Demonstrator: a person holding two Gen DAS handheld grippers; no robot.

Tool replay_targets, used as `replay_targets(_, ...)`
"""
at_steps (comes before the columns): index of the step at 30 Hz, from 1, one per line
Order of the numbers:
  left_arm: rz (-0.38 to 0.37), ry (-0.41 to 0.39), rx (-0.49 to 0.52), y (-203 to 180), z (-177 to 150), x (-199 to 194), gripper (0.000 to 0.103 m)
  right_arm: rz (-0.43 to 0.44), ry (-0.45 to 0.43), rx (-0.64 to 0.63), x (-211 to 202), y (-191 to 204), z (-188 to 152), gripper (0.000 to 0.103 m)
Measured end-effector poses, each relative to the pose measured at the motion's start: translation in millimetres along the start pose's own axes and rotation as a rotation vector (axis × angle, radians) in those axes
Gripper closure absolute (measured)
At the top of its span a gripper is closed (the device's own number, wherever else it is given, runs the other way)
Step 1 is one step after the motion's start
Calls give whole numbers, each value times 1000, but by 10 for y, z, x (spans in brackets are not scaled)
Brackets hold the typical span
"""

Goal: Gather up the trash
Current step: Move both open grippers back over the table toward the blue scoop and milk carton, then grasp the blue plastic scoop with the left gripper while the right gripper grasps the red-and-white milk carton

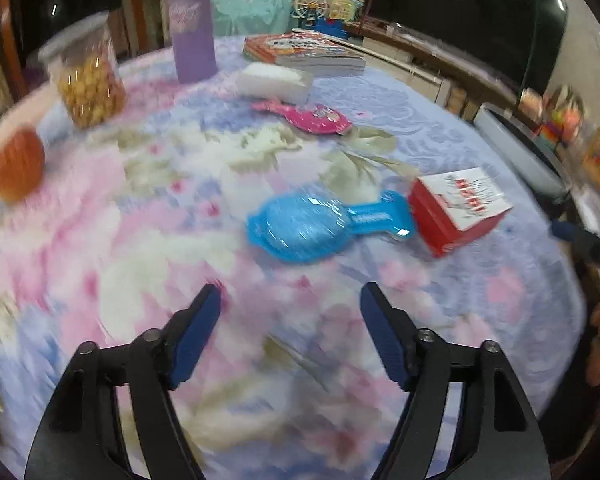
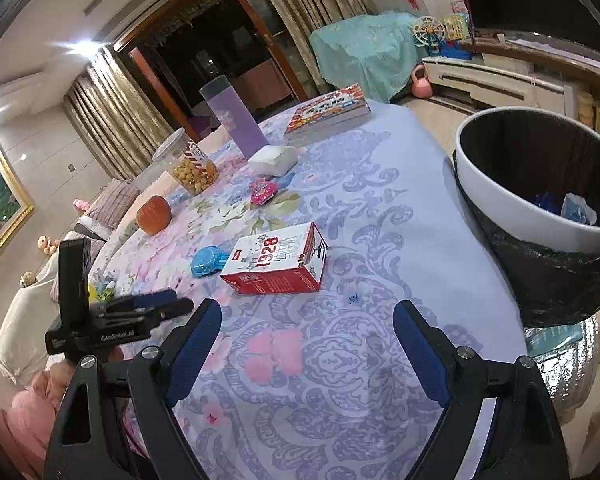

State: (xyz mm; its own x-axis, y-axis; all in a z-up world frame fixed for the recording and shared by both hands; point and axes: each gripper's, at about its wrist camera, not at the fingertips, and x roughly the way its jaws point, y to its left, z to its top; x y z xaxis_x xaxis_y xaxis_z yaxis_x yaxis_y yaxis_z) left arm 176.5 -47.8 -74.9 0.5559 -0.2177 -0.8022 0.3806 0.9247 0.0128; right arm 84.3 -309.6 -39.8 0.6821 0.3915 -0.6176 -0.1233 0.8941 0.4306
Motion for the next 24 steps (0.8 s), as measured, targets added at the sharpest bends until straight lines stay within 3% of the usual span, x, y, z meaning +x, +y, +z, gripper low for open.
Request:
replay_targets(6,53,-10,240,-125,174,197,25,16,11,0,59,-17,9,14)
replay_targets(11,24,-16,288,-169,297,301,25,20,29,-13,137,-35,40,14)
replay_targets(13,7,-16,263,-164,310,309,28,23,34,-20,173,-37,57,14)
replay_targets(14,-19,-9,240,-146,311,313,38,24,38,-24,198,-39,59,14)
replay_targets(20,-16,29,74,-52,194,220,38,36,56,-63,371,1,150,14)
replay_targets(24,1,53,-95,85,28,74,38,39,85,-157,517,110,223,14)
